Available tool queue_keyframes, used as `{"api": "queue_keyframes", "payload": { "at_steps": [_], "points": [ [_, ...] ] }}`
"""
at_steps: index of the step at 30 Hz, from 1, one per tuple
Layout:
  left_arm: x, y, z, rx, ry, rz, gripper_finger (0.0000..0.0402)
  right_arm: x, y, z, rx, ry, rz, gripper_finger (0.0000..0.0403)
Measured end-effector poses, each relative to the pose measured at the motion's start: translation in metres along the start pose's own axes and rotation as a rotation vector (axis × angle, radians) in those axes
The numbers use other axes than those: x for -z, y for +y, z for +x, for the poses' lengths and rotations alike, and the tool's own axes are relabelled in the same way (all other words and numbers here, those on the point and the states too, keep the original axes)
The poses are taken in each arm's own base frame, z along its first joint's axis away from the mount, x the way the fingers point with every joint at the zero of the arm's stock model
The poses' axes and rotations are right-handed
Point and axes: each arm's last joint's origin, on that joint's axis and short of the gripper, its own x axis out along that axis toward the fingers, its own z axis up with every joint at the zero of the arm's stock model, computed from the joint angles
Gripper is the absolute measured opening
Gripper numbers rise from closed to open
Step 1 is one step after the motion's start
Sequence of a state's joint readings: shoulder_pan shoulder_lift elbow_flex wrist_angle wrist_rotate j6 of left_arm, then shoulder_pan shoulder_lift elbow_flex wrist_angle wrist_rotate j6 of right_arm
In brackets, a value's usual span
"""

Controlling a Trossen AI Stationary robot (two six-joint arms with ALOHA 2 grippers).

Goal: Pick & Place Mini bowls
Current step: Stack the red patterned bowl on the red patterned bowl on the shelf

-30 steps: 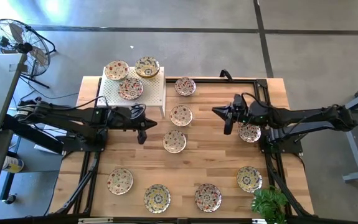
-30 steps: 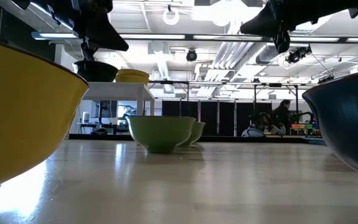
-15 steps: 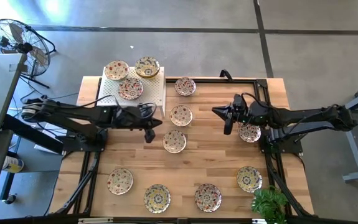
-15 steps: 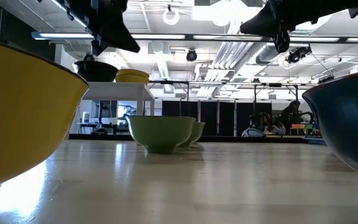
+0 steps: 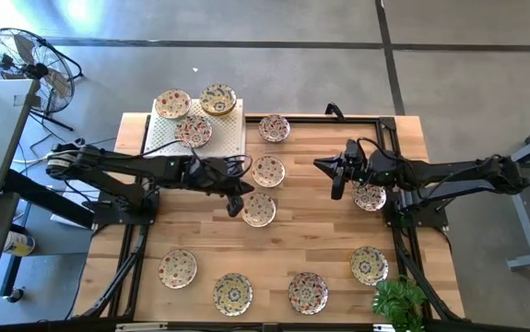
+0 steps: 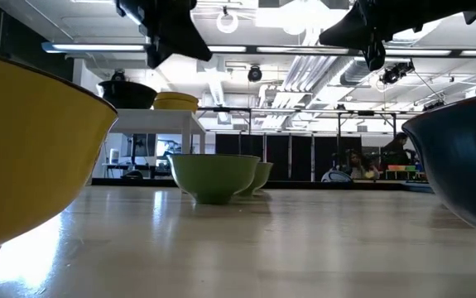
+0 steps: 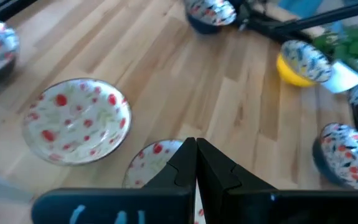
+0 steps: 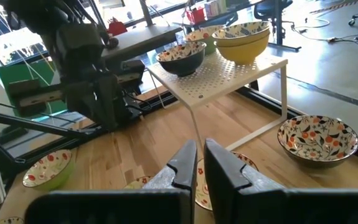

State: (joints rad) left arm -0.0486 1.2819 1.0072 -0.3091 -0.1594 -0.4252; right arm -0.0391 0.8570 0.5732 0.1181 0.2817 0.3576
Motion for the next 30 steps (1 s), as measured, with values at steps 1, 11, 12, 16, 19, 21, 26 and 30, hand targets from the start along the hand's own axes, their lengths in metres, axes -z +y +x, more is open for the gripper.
{"api": "queue_keyframes", "payload": {
  "at_steps": [1,11,12,16,19,21,26,30],
  "points": [
    [-0.003,-0.001,-0.001,-0.011,0.0,0.001,0.0001,0.0,0.0,0.0,0.0,0.0,0.0,0.0017],
    [-0.012,-0.002,-0.01,-0.062,0.025,-0.117,0.0001,0.0,0.0,0.0,0.0,0.001,0.0,0.002],
    [-0.01,-0.001,-0.01,-0.081,0.038,-0.136,0.0001,0.0,0.0,0.0,0.0,0.001,0.0,0.002],
    [0.002,-0.007,-0.005,-0.178,0.069,-0.168,0.0001,0.0,0.0,0.0,0.0,0.001,0.0,0.0017],
    [0.008,-0.015,0.0,-0.187,0.088,-0.173,0.0001,0.0,0.0,0.0,0.0,0.001,0.0,0.0018],
    [0.012,-0.016,0.006,-0.182,0.115,-0.206,0.0001,0.0,0.0,0.0,0.0,0.001,0.0,0.002],
    [0.021,-0.017,0.025,-0.185,0.188,-0.333,0.0031,0.0,0.0,0.0,0.0,0.0,0.0,0.0019],
    [0.026,-0.019,0.039,-0.203,0.243,-0.388,0.0085,0.0,0.0,0.0,0.0,0.001,0.0,0.0017]
  ]
}}
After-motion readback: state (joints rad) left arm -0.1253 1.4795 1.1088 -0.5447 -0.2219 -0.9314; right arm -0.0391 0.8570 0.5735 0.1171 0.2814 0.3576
